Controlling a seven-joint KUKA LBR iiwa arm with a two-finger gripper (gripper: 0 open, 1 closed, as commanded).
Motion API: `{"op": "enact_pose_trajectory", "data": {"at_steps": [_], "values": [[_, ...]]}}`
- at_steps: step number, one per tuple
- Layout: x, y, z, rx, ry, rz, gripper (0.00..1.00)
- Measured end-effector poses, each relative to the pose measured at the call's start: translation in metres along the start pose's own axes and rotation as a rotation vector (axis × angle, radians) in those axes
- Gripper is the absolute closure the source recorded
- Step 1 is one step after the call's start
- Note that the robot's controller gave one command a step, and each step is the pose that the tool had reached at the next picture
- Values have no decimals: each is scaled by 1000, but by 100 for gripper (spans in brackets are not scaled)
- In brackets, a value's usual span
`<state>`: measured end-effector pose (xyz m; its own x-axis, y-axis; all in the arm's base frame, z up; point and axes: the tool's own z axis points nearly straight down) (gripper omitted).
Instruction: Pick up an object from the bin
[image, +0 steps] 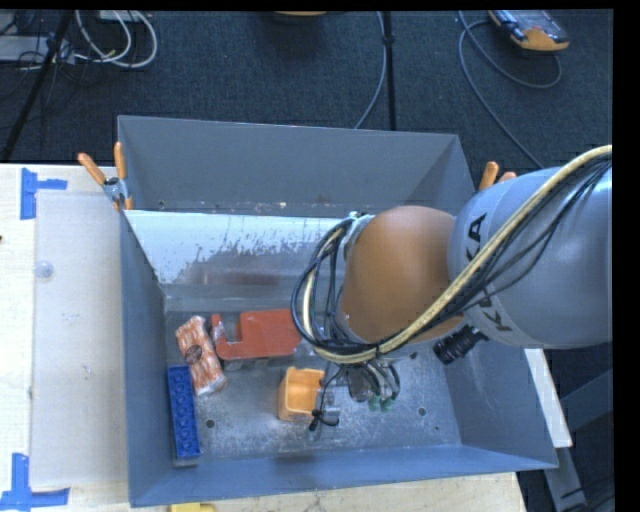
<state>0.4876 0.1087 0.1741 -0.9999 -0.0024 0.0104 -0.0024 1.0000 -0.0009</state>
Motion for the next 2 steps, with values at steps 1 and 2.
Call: {"op": "enact_pose_trajectory", "data": {"at_steps": [1, 2], "values": [[-2, 0, -4, -1, -8, 3, 0], [-9, -10, 30, -2, -11, -56, 0]]}}
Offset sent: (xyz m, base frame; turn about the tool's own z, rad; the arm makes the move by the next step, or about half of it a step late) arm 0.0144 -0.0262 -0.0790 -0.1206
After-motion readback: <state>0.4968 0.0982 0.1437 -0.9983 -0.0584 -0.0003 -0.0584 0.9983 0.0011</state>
